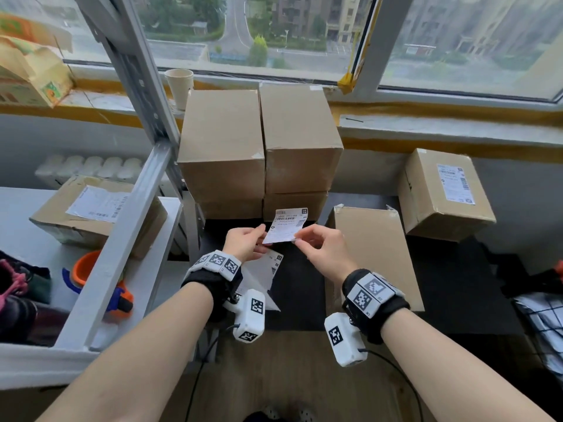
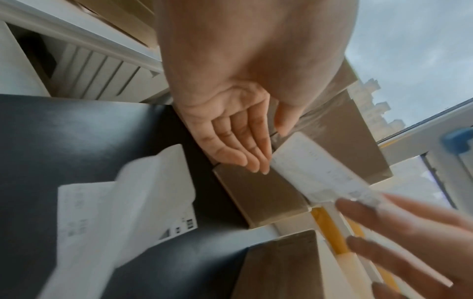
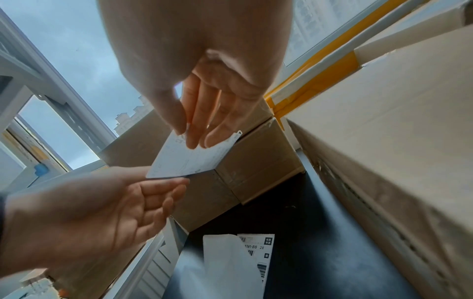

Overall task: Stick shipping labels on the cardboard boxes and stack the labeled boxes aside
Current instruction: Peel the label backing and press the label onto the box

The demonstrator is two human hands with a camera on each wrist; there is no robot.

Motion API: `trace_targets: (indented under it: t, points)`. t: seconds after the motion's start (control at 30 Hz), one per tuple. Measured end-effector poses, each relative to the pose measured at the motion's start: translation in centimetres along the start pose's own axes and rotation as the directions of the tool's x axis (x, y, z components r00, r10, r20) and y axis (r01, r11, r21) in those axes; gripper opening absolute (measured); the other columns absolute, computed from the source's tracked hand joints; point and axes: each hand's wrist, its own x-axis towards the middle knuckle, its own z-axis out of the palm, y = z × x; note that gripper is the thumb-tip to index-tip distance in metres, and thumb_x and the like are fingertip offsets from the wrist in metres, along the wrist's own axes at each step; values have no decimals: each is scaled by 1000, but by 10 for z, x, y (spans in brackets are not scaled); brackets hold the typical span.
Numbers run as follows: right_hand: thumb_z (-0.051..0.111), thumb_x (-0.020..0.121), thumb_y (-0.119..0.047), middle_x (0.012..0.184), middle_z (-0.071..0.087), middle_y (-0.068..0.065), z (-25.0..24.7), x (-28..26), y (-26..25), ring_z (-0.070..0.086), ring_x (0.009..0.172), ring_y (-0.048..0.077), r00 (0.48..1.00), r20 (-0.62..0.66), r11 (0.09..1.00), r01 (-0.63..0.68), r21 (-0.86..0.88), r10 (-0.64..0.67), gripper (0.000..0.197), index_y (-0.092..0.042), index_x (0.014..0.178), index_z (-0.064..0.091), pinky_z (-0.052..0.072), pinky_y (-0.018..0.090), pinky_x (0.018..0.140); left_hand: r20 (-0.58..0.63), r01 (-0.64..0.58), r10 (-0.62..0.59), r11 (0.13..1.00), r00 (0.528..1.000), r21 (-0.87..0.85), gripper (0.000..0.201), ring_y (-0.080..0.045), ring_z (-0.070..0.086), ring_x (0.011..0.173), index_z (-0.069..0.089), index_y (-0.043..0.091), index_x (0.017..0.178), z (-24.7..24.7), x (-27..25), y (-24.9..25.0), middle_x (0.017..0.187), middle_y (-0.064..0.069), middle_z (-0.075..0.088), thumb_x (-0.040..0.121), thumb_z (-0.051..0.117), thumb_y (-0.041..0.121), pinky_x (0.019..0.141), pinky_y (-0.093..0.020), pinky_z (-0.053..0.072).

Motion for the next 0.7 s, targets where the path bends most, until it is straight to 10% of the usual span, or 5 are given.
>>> trace_targets:
  t: [0.3,0.43,0.7]
  points:
    - [65,82,-5,86,68,-5,-42,-32,-6,62,76,2,999,-34,996,0,-87,-3,15,-16,92,70,49,10,71,41,-195,193,977,980,81,7,-1,53,45,70,6,85,24,-30,23,66,-2,62,84,68,13,48,-13,46]
    - [51,85,1,93,68,1,-60,-45,-2,65,87,15,993,-75,992,-97,-80,91,27,-14,106,59,54,31,83,61,-279,274,955,960,105,6,-7,56,56,69,8,82,41,-49,28,68,-1,63,83,69,14,47,-11,45]
    - [53,95,-24,85,65,8,-96,-56,16,58,64,14,927,-191,935,-280,217,322,20,-8,105,53,49,24,57,106,-335,323,933,940,129,14,-9,51,56,71,3,89,82,-77,29,65,-1,62,83,70,15,42,-8,40]
